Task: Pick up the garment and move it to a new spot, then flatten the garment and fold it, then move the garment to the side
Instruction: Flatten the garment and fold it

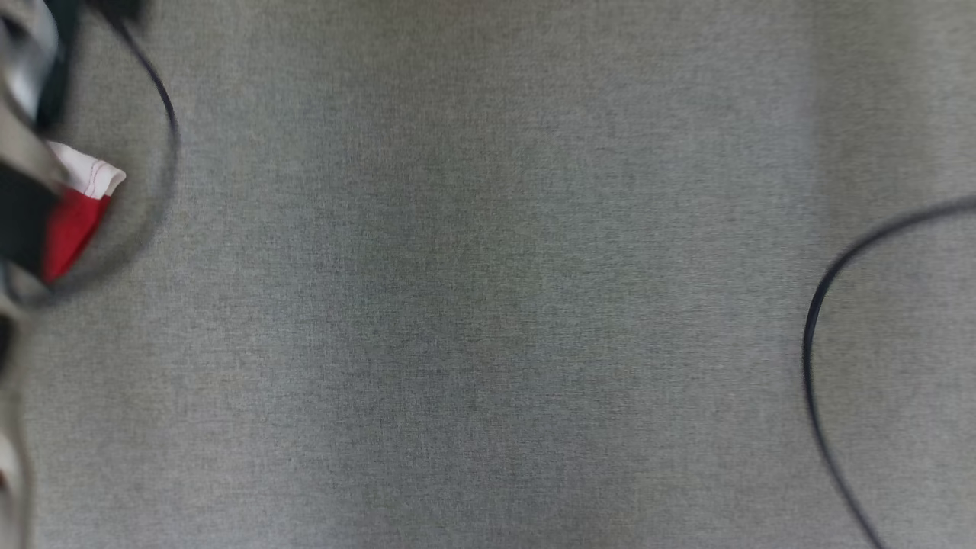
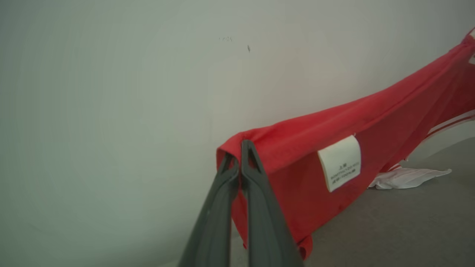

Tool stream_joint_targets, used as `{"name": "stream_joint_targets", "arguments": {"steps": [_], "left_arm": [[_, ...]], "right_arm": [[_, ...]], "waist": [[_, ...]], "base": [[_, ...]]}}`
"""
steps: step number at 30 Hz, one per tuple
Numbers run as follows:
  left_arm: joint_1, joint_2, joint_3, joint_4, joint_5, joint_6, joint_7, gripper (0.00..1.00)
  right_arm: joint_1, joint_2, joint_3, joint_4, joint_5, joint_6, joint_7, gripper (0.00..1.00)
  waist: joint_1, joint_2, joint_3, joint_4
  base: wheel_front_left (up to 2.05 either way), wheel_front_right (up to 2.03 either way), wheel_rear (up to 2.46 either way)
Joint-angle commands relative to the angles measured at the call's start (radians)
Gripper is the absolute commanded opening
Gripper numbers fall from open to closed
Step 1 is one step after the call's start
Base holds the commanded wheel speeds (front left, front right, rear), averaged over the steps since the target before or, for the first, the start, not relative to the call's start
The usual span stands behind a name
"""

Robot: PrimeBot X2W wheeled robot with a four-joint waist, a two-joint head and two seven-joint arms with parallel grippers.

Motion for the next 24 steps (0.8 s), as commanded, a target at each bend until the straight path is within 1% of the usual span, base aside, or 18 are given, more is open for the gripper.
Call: {"name": "stream_joint_targets", "arguments": {"steps": [1,4,6,9,11,13,16,17,19,24], "left_arm": [[0.049,0.004,0.014,-0.002,-0.020,-0.002,-0.004,0.00],[0.193,-0.018,0.032,0.004,-0.053,-0.005,-0.004,0.00],[0.290,-0.037,0.038,0.013,-0.098,-0.006,-0.004,0.00],[0.425,-0.057,0.043,0.023,-0.168,-0.007,-0.004,0.00],[0.502,-0.072,0.054,0.032,-0.207,-0.007,-0.004,0.00],[0.579,-0.082,0.040,0.045,-0.228,-0.007,-0.004,0.00],[0.683,-0.107,0.083,0.056,-0.274,-0.006,-0.002,0.00],[0.713,-0.112,0.095,0.061,-0.283,-0.006,-0.002,0.00],[0.768,-0.121,0.122,0.066,-0.279,-0.006,-0.002,0.00],[0.901,-0.148,0.197,0.061,-0.273,-0.006,-0.002,0.00]], "right_arm": [[0.054,-0.020,0.017,-0.008,0.027,-0.001,0.000,0.00],[0.225,-0.049,0.052,-0.042,0.120,-0.001,0.000,0.00],[0.335,-0.057,0.053,-0.058,0.181,-0.001,0.000,0.00],[0.502,-0.065,0.044,-0.085,0.241,-0.001,0.000,0.00],[0.607,-0.069,0.036,-0.099,0.261,-0.001,0.000,0.00],[0.704,-0.064,0.014,-0.101,0.282,-0.001,0.000,0.00],[0.841,-0.045,-0.003,-0.103,0.301,-0.001,0.000,0.00],[0.882,-0.040,0.007,-0.105,0.305,-0.001,0.000,0.00],[0.949,-0.029,-0.008,-0.105,0.322,-0.001,0.000,0.00],[1.084,-0.010,0.015,-0.107,0.323,-0.001,0.000,0.00]], "waist": [[-0.0002,-0.0003,-0.019,-0.008],[-0.0002,-0.0003,-0.054,-0.016],[-0.0002,-0.0003,-0.081,-0.020],[-0.0002,-0.0003,-0.126,-0.022],[-0.0002,-0.0003,-0.156,-0.024],[-0.0002,-0.0003,-0.188,-0.027],[-0.0002,-0.0003,-0.237,-0.034],[-0.0002,-0.0003,-0.254,-0.038],[-0.0002,-0.0003,-0.288,-0.047],[-0.0002,-0.0003,-0.378,-0.071]], "base": [[0.00,0.00,0.00],[0.00,0.00,0.00],[0.00,0.00,0.00],[0.00,0.00,0.00],[0.00,0.00,0.00],[0.00,0.00,0.00],[0.00,0.00,0.00],[0.00,0.00,0.00],[0.00,0.00,0.00],[0.00,0.00,0.00]]}}
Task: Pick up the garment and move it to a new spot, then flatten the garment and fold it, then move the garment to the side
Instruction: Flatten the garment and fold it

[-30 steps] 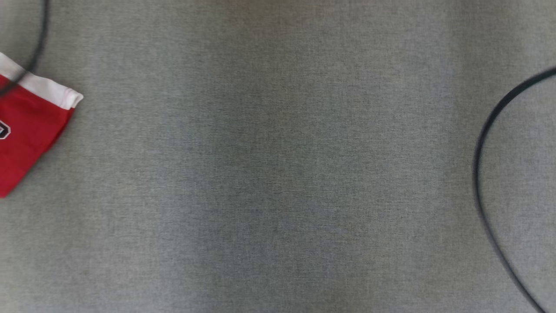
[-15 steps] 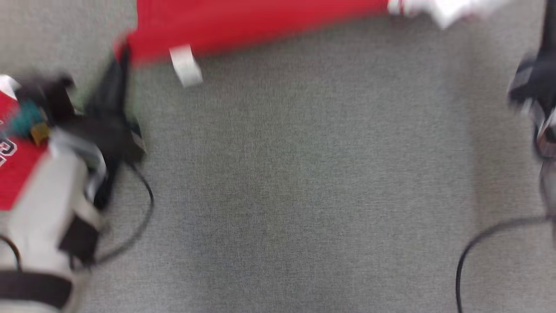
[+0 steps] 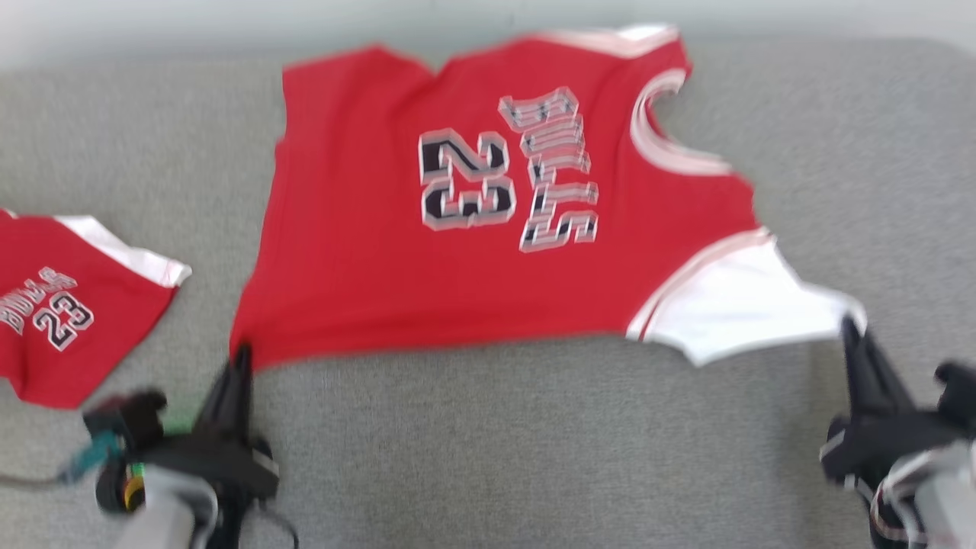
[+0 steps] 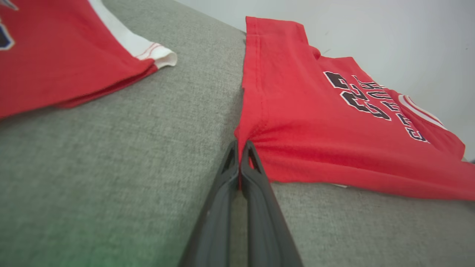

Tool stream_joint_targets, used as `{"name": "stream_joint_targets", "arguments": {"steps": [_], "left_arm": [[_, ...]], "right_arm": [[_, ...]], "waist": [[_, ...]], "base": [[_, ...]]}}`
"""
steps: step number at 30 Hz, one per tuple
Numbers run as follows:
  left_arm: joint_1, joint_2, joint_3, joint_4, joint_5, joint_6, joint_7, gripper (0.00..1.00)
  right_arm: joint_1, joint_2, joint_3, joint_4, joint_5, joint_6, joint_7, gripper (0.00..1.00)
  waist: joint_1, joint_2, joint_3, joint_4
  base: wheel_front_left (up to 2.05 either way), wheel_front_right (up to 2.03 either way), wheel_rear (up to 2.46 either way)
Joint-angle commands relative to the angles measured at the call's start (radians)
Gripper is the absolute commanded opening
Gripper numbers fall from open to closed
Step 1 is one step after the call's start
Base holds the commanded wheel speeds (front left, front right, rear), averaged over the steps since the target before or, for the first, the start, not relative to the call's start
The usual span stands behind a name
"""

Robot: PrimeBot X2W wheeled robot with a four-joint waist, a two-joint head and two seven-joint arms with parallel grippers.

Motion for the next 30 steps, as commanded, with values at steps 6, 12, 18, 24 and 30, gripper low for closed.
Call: {"name": "stream_joint_targets", "arguments": {"steps": [6,12,18,24,30], "left_arm": [[0.196,-0.035,0.053,0.004,0.017,0.002,0.001,0.00],[0.295,-0.058,0.091,-0.011,0.043,0.003,0.001,0.00],[0.380,-0.087,0.167,-0.027,0.093,0.003,-0.001,0.00],[0.449,-0.109,0.213,-0.039,0.120,0.005,-0.001,0.00],[0.498,-0.118,0.234,-0.050,0.138,0.006,-0.003,0.00]], "right_arm": [[0.146,-0.007,-0.015,0.011,-0.029,-0.002,-0.001,0.00],[0.235,0.008,-0.026,0.025,-0.029,-0.003,-0.001,0.00],[0.314,0.018,-0.045,0.011,-0.029,-0.003,-0.001,0.00],[0.372,0.018,-0.069,-0.005,-0.028,-0.003,-0.001,0.00],[0.436,0.008,-0.089,-0.016,-0.019,-0.005,-0.001,0.00]], "waist": [[0.0004,0.0003,-0.181,-0.045],[0.0004,0.0003,-0.234,-0.046],[0.0004,0.0003,-0.263,-0.037],[0.0004,0.0003,-0.286,-0.029],[0.0004,0.0003,-0.299,-0.010]], "base": [[0.00,0.00,0.00],[0.00,0.00,0.00],[0.00,0.00,0.00],[0.00,0.00,0.00],[0.00,0.00,0.00]]}}
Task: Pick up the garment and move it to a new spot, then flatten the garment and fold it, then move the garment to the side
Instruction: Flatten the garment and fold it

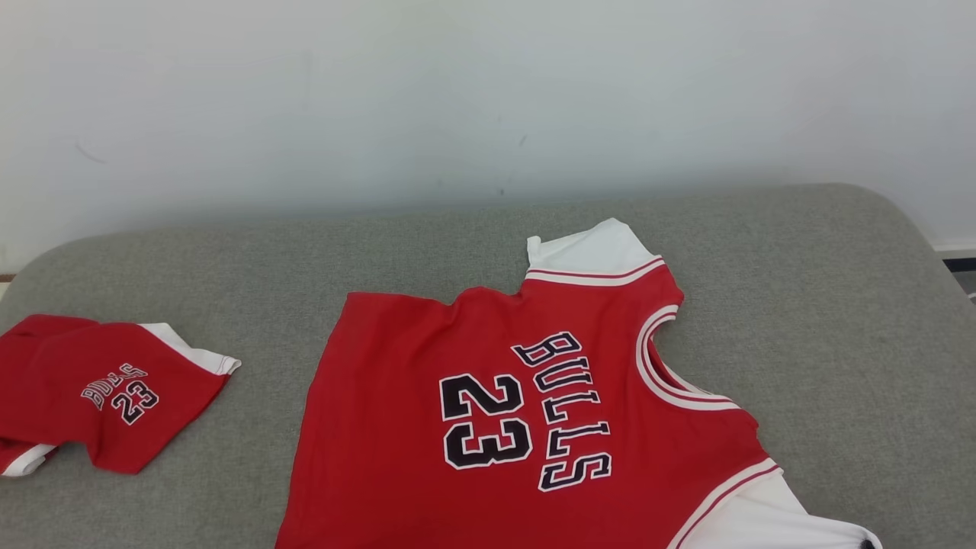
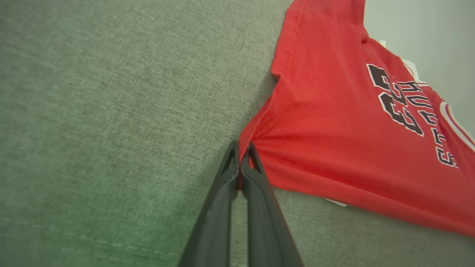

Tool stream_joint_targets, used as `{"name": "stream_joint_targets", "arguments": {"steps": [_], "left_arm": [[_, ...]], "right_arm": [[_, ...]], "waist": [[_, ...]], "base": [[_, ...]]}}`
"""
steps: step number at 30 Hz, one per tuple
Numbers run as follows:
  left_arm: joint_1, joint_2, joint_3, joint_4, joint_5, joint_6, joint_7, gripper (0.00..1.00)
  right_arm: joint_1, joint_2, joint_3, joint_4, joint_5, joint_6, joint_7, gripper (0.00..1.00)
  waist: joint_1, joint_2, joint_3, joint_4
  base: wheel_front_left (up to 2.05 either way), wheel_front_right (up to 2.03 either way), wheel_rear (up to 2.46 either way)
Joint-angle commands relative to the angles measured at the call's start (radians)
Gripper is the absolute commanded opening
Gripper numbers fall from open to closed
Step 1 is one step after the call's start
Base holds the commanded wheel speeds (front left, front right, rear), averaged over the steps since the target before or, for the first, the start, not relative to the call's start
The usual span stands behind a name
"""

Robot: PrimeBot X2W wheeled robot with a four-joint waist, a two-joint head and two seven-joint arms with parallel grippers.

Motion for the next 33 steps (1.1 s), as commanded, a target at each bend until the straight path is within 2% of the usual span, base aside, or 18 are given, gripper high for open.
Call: {"name": "stream_joint_targets", "arguments": {"steps": [1,7,13,17,21,33], "left_arm": [[0.028,0.020,0.017,0.001,0.012,0.011,-0.007,0.00],[0.036,0.014,0.004,-0.118,-0.019,0.010,-0.007,0.00],[0.003,0.012,-0.055,-0.192,-0.023,0.008,-0.007,0.00],[-0.031,0.012,-0.081,-0.183,-0.021,0.007,-0.007,0.00],[-0.099,0.010,-0.104,-0.152,-0.003,0.006,-0.006,0.00],[-0.284,0.010,-0.135,-0.065,0.013,0.006,-0.006,0.00]], "right_arm": [[0.022,-0.023,-0.020,0.000,0.008,-0.009,-0.002,0.00],[0.010,-0.007,0.000,-0.058,0.006,-0.008,-0.001,0.00],[-0.052,0.013,-0.042,-0.070,-0.051,-0.006,-0.001,0.00],[-0.116,0.033,-0.041,-0.050,-0.086,-0.005,-0.001,0.00],[-0.215,0.050,-0.033,0.024,-0.114,-0.005,-0.001,0.00],[-0.420,0.062,-0.031,0.161,-0.139,-0.005,-0.001,0.00]], "waist": [[0.0000,0.0001,-0.005,0.009],[0.0000,0.0001,-0.001,0.024],[0.0000,0.0001,0.013,0.048],[0.0000,0.0001,0.027,0.060],[0.0000,0.0001,0.054,0.073],[0.0000,0.0001,0.162,0.098]], "base": [[0.00,0.00,0.00],[0.00,0.00,0.00],[0.00,0.00,0.00],[0.00,0.00,0.00],[0.00,0.00,0.00],[0.00,0.00,0.00]]}}
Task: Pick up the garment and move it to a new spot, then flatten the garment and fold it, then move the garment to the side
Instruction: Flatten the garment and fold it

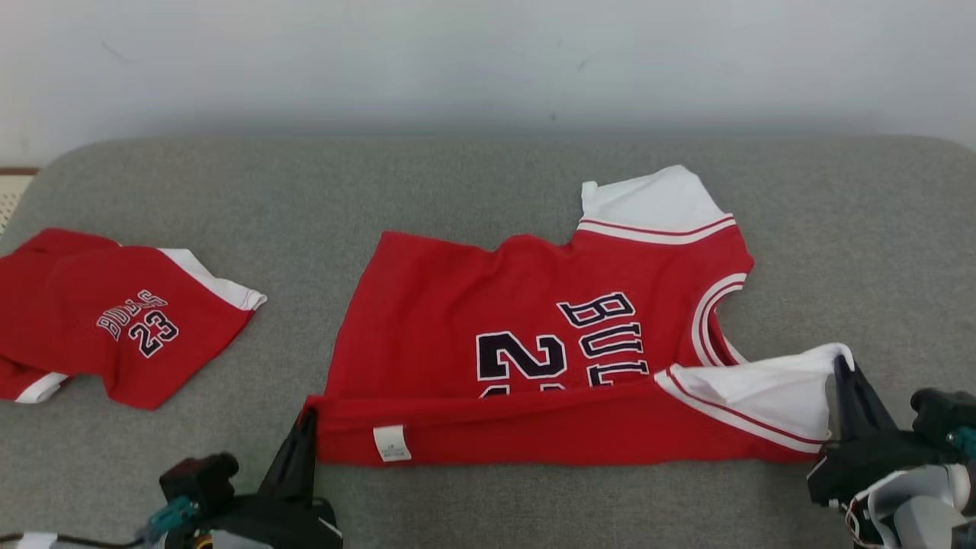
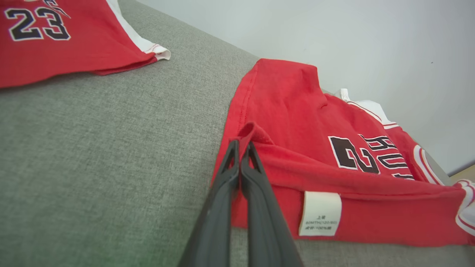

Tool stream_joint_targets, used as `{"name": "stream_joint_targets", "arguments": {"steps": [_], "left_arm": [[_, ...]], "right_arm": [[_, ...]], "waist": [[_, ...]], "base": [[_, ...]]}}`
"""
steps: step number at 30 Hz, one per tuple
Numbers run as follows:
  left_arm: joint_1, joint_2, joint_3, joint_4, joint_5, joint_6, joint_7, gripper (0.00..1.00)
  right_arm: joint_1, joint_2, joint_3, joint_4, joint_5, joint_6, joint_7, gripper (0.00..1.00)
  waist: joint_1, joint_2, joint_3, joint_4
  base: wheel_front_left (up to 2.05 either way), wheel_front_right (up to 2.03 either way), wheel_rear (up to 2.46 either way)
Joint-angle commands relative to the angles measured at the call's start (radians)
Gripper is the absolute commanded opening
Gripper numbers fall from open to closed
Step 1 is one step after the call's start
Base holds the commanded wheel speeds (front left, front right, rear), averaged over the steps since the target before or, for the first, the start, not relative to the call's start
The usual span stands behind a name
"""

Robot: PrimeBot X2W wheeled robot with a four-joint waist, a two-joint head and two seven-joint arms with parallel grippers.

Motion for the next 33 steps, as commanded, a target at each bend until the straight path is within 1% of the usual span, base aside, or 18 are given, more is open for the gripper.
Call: {"name": "stream_joint_targets", "arguments": {"steps": [1,8,15,16,17,18,19,22,25,28,31,33], "left_arm": [[-0.014,0.006,0.001,0.008,0.000,0.001,-0.004,0.00],[-0.090,0.006,0.005,0.048,0.009,0.001,-0.004,0.00],[-0.136,0.005,-0.002,0.069,0.010,0.001,-0.004,0.00],[-0.141,0.006,-0.002,0.069,0.013,0.001,-0.005,0.03],[-0.144,0.006,0.001,0.068,0.017,0.001,-0.004,0.33],[-0.145,0.005,0.002,0.069,0.017,0.001,-0.004,0.90],[-0.147,0.005,0.006,0.069,0.026,0.001,-0.004,1.00],[-0.147,0.006,0.041,0.045,0.065,0.008,-0.004,1.00],[-0.109,0.005,0.081,-0.002,0.101,0.025,-0.004,1.00],[-0.061,0.003,0.095,-0.044,0.122,0.023,-0.004,1.00],[-0.007,0.004,0.100,-0.059,0.109,0.019,-0.004,1.00],[0.022,0.004,0.110,-0.063,0.101,0.021,-0.004,1.00]], "right_arm": [[-0.018,-0.002,0.003,0.006,-0.006,-0.001,0.000,0.00],[-0.092,-0.010,0.002,0.040,-0.020,-0.001,0.000,0.00],[-0.145,0.008,-0.005,0.060,-0.039,-0.001,0.000,0.00],[-0.150,0.010,-0.007,0.063,-0.044,-0.001,0.000,0.00],[-0.155,0.013,-0.013,0.062,-0.045,-0.001,0.000,0.00],[-0.160,0.014,-0.020,0.064,-0.046,-0.001,0.000,0.31],[-0.162,0.013,-0.030,0.061,-0.049,-0.001,0.000,1.00],[-0.152,0.016,-0.065,0.034,-0.067,-0.001,0.000,1.00],[-0.110,0.029,-0.110,0.002,-0.082,-0.001,0.000,1.00],[-0.064,0.047,-0.136,-0.038,-0.085,-0.001,0.000,1.00],[-0.003,0.060,-0.141,-0.069,-0.081,-0.001,0.000,1.00],[0.031,0.069,-0.123,-0.086,-0.071,-0.001,0.000,1.00]], "waist": [[-0.0001,-0.0002,0.034,0.012],[-0.0001,-0.0002,0.090,0.023],[-0.0001,-0.0002,0.120,0.029],[-0.0001,-0.0002,0.122,0.030],[-0.0001,-0.0002,0.124,0.030],[-0.0001,-0.0002,0.126,0.031],[-0.0001,-0.0002,0.128,0.032],[-0.0001,-0.0002,0.126,0.035],[-0.0001,-0.0002,0.112,0.035],[-0.0001,-0.0002,0.089,0.032],[-0.0001,-0.0002,0.064,0.024],[-0.0001,-0.0002,0.051,0.017]], "base": [[0.00,0.00,0.00],[0.00,0.00,0.00],[0.00,0.00,0.00],[0.00,0.00,0.00],[0.00,0.00,0.00],[0.00,0.00,0.00],[0.00,0.00,0.00],[0.00,0.00,0.00],[0.00,0.00,0.00],[0.00,0.00,0.00],[0.00,0.00,0.00],[0.00,0.00,0.00]]}}
